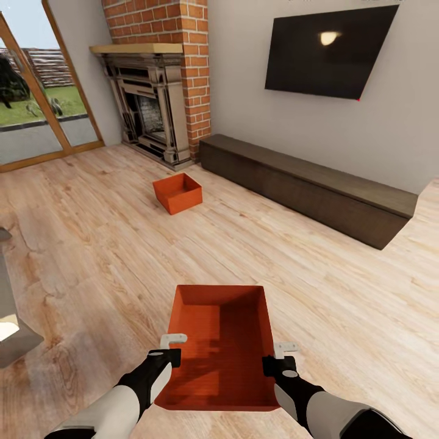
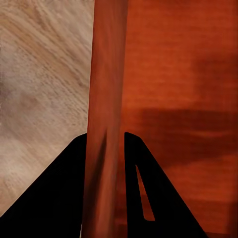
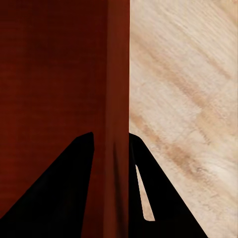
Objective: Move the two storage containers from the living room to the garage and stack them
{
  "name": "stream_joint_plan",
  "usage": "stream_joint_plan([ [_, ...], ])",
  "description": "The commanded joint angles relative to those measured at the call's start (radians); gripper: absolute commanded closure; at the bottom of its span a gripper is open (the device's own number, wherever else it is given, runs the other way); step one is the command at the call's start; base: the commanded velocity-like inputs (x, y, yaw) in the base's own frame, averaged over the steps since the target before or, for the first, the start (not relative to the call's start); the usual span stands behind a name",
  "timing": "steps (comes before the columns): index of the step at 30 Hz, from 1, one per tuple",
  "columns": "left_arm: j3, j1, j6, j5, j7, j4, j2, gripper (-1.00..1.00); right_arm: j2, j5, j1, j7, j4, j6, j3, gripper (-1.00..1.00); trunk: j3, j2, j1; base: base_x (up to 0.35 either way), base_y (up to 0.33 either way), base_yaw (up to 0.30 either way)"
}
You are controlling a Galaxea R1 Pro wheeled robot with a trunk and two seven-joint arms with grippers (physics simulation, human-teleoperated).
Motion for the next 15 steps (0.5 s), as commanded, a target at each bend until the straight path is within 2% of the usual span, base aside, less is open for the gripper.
stream_joint_plan([
  [1,0.012,0.0,0.009,-0.02,0.008,-0.001,0.001,1.0,-0.002,-0.011,-0.001,-0.006,0.0,-0.008,-0.002,1.0,0.003,0.007,-0.004,0.0,0.0,0.0],
  [15,0.012,0.0,0.009,-0.02,0.007,-0.001,0.001,1.0,-0.002,-0.011,-0.001,-0.006,0.0,-0.017,-0.002,1.0,0.046,0.105,-0.058,0.0,0.0,0.0],
])
